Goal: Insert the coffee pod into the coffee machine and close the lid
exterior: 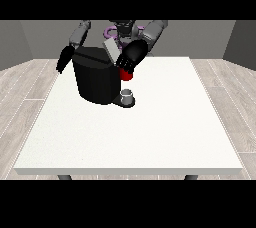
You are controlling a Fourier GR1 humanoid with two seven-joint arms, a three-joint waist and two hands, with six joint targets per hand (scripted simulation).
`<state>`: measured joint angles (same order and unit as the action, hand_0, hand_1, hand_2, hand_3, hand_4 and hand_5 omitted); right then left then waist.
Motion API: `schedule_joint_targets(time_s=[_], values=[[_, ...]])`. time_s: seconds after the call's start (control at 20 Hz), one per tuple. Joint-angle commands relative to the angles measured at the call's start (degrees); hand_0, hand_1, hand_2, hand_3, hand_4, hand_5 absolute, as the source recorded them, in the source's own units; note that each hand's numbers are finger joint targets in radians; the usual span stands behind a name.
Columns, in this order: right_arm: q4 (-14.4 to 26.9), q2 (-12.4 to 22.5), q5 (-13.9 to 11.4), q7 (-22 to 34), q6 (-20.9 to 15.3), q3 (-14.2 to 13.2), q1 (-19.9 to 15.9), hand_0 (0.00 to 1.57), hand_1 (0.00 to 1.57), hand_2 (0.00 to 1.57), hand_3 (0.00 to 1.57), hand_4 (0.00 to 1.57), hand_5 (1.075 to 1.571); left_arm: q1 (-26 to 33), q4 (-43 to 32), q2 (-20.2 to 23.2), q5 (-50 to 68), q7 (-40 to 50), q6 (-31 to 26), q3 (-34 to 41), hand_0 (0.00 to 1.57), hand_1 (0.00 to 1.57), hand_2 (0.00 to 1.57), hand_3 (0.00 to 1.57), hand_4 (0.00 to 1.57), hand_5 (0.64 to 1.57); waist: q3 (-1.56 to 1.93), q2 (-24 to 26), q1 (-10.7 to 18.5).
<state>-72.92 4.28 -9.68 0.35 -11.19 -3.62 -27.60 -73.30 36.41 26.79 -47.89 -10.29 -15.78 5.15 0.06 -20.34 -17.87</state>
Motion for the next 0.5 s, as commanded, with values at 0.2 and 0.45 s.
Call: schedule_joint_targets(time_s=[0.2,0.45], values=[[1.8,1.7,0.0,0.1,0.2,-1.4,-1.2,0.00,0.00,0.00,0.00,0.00,1.571,-0.8,0.3,0.2,-0.3,-2.5,0.8,0.1,1.22,1.22,1.20,0.98,0.00,1.571,-0.04,-0.5,0.9],[0.3,1.5,-1.0,0.3,-0.9,-0.8,-3.5,0.00,0.00,0.00,0.00,0.22,1.571,-3.4,0.1,3.6,-2.0,-4.7,2.4,0.1,1.14,1.14,1.12,0.84,0.00,1.571,-0.03,-4.2,-0.7]])
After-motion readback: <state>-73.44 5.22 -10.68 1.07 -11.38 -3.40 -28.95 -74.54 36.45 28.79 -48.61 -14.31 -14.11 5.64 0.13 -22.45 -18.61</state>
